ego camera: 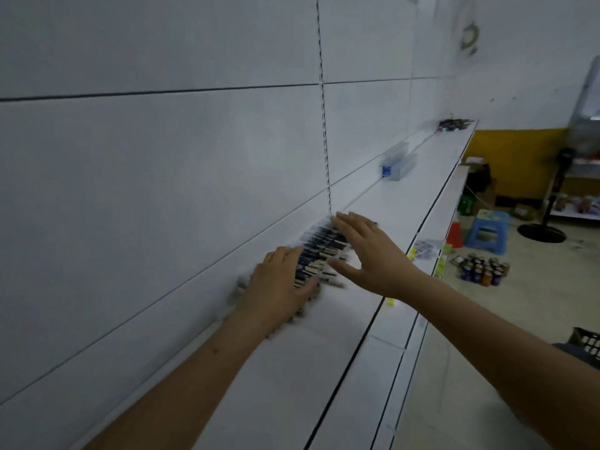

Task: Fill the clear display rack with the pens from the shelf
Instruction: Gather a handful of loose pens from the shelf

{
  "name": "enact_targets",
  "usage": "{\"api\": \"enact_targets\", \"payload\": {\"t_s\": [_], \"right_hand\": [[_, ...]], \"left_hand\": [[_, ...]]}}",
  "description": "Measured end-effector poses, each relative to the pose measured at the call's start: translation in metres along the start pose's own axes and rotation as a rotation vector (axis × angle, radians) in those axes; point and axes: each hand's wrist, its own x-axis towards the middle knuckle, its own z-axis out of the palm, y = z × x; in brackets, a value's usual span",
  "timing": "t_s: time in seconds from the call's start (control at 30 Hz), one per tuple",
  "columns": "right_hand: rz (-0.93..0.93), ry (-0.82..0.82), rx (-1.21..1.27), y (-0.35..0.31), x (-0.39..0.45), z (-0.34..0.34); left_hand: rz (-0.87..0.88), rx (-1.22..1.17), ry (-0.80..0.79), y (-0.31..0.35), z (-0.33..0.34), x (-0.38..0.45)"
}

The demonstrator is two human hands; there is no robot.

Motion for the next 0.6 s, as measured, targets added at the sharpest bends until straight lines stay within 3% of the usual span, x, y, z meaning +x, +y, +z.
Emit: {"api": "enact_targets", "payload": {"t_s": [0.3,0.6], "right_hand": [[-0.138,0.033,0.015,0.137,0.049,-0.052],[-0.129,0.006,0.095,0.246,0.107,-0.027]], "left_hand": [[-0.219,-0.039,0.063,0.097,0.06,0.073],[-0.426,-0.028,-0.017,0.111,0.128,0.132]]}}
